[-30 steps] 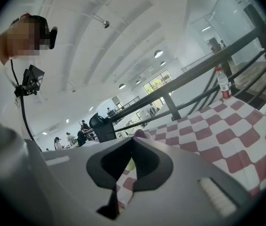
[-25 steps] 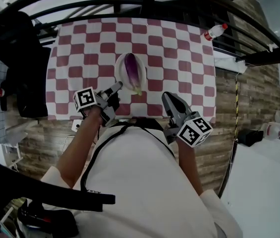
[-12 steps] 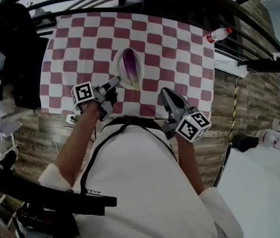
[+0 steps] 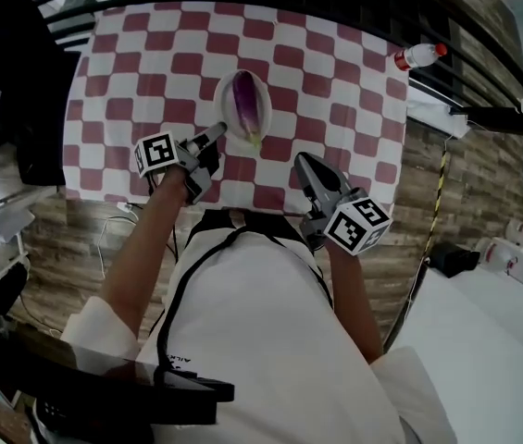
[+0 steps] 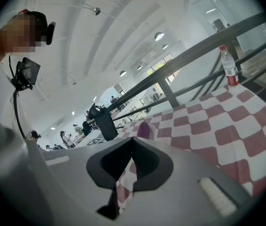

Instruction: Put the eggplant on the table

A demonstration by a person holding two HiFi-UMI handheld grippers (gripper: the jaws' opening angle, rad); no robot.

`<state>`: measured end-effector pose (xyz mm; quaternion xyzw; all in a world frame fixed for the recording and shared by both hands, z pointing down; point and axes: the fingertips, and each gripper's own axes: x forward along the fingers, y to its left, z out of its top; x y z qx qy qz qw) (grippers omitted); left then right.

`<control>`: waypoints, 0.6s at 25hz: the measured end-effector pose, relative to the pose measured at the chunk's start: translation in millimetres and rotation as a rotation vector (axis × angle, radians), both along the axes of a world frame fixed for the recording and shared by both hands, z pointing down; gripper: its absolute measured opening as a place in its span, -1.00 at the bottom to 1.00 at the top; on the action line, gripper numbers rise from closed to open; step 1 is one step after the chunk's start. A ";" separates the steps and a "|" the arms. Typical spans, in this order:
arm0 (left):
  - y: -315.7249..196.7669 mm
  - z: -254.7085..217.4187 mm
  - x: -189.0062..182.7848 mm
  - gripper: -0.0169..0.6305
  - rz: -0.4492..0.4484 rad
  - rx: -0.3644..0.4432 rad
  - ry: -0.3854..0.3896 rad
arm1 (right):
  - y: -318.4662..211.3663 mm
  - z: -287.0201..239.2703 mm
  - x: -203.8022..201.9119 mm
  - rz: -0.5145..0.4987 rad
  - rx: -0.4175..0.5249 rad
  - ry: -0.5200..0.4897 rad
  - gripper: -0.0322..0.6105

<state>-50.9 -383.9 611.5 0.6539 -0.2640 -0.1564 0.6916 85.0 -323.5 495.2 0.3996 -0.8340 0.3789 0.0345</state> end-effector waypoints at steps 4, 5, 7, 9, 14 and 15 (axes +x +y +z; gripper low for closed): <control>-11.0 25.0 4.5 -0.89 0.012 -0.024 -0.021 | -3.5 8.5 3.3 -0.013 -0.019 0.003 -0.88; -13.4 30.0 5.1 -0.89 0.011 -0.029 -0.027 | -4.4 10.1 4.5 -0.015 -0.024 0.005 -0.88; -18.3 37.5 6.8 -0.89 0.010 -0.036 -0.032 | -7.1 12.9 7.8 -0.018 -0.032 0.008 -0.88; -22.7 44.4 9.2 -0.89 0.013 -0.040 -0.039 | -10.3 15.7 11.6 -0.018 -0.037 0.010 -0.88; -31.0 62.6 14.3 -0.89 0.025 -0.057 -0.054 | -17.8 21.4 20.0 -0.007 -0.049 0.015 -0.88; -32.4 65.5 14.8 -0.89 0.028 -0.059 -0.055 | -19.1 22.3 21.5 -0.003 -0.050 0.016 -0.88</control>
